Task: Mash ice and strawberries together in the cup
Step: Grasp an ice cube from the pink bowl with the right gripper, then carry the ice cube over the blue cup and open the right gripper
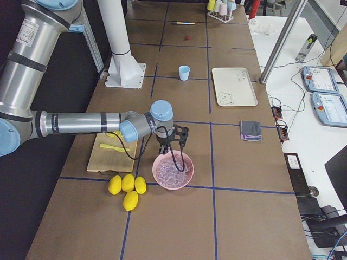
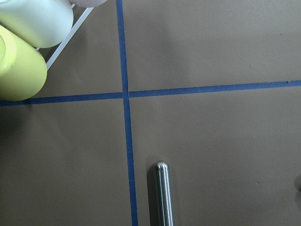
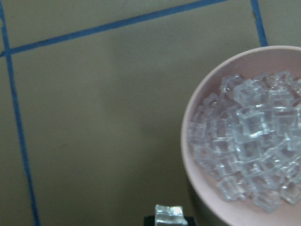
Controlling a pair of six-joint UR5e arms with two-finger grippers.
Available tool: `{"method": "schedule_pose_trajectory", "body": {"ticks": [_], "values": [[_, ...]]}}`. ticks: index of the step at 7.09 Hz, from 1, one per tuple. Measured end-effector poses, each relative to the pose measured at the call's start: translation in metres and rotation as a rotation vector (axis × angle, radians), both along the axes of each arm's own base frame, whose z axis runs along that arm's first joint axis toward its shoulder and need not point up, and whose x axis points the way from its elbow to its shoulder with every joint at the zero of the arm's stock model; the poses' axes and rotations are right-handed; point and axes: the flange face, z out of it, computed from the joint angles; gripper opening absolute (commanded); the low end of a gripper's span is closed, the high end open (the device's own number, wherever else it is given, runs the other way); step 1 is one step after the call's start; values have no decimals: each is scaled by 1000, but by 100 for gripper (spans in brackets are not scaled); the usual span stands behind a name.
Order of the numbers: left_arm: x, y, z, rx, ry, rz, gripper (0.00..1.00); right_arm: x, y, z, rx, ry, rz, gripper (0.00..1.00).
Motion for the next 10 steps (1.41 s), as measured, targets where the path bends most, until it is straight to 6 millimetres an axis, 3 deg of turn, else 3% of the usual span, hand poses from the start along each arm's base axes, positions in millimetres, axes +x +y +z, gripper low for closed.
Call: {"method": "schedule_pose_trajectory", "body": {"ticks": [1,2,4,6,7,9,10], "values": [[0,1,-2,4,1,0,100,-30,-16,-43,-40,-68,37,0],[0,4,-3,7,1,1,100,-72,-33,-91,-94,-139,63,0],[0,8,-5,12,1,2,100,-179,-46,-188,-213,-250,80,0],[-1,9,-6,13,2,2,100,-293,-62,-287,-305,-253,119,0],[0,9,-7,15,2,2,100,-346,-61,-323,-334,-229,161,1],[-1,9,-9,19,2,1,100,-429,-53,-355,-362,-185,205,4],[-1,9,-9,19,2,1,100,-452,-49,-357,-362,-170,208,38]]}}
